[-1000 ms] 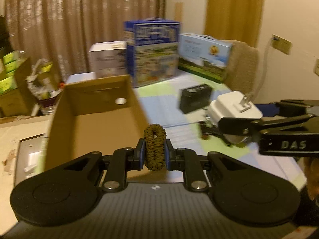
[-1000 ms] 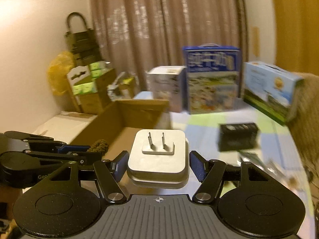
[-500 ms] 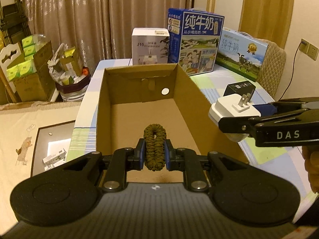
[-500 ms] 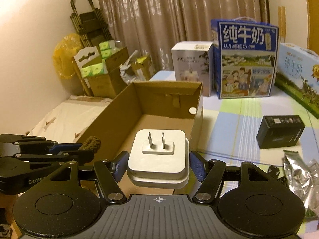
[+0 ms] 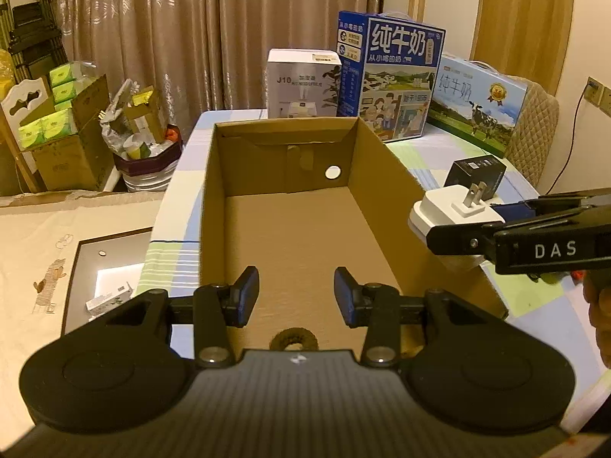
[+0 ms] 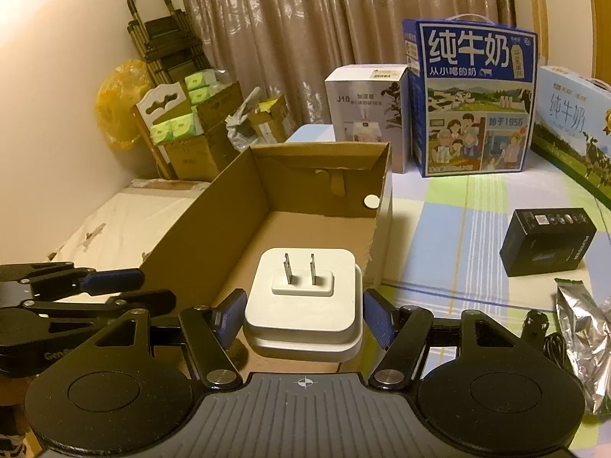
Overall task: Organize objects
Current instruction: 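Carry the ring and plug into the cardboard box and open both grippers, then withdraw both grippers from the box back over the table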
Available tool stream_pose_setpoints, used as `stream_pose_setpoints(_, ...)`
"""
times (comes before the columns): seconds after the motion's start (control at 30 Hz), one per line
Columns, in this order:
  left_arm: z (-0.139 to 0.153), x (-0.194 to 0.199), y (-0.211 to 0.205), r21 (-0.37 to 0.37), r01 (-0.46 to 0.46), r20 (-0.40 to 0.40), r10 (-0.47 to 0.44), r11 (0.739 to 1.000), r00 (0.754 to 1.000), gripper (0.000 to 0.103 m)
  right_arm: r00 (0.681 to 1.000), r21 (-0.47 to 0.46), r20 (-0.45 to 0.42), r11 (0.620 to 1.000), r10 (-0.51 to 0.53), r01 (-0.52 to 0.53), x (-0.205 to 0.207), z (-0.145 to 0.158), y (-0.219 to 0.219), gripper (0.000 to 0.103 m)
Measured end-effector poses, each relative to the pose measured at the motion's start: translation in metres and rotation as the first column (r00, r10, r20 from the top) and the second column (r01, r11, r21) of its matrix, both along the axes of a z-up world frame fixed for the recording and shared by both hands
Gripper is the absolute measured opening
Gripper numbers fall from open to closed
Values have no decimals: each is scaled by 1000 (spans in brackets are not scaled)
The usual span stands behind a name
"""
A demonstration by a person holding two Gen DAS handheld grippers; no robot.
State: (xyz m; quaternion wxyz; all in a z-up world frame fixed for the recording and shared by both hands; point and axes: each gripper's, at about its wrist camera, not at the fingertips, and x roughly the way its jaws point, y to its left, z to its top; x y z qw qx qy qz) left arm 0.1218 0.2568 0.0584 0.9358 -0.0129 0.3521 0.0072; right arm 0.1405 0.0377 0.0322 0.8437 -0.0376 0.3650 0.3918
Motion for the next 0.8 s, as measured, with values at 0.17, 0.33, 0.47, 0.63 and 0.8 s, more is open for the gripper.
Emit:
stream_pose_setpoints(0.17, 5, -8, 9, -1, -18, 14, 18, 1000, 1000, 38, 1000, 17, -17, 1000, 6, -5, 0, 0, 7, 63)
stream_pose_setpoints(0.33, 7, -15, 16, -10, -39, 20, 39, 999, 999, 44, 999, 103, -37, 995, 23, -19, 4, 1, 11, 69)
stream_pose_setpoints(0.47, 8, -20, 16, -13, -45, 27, 45, 999, 999, 49, 1000, 118, -22, 993, 1, 2, 5, 10, 1, 73)
stream_pose_setpoints(0.63, 18, -29, 3, -27, -35, 56, 37, 999, 998, 57, 998, 146, 6, 987, -69, 67, -3, 20, -41, 74)
stream_pose_setpoints(0.8, 31, -37, -27, -50, 17, 93, -12, 999, 996, 65, 985, 140, 68, 979, -159, 149, -20, 24, -104, 74)
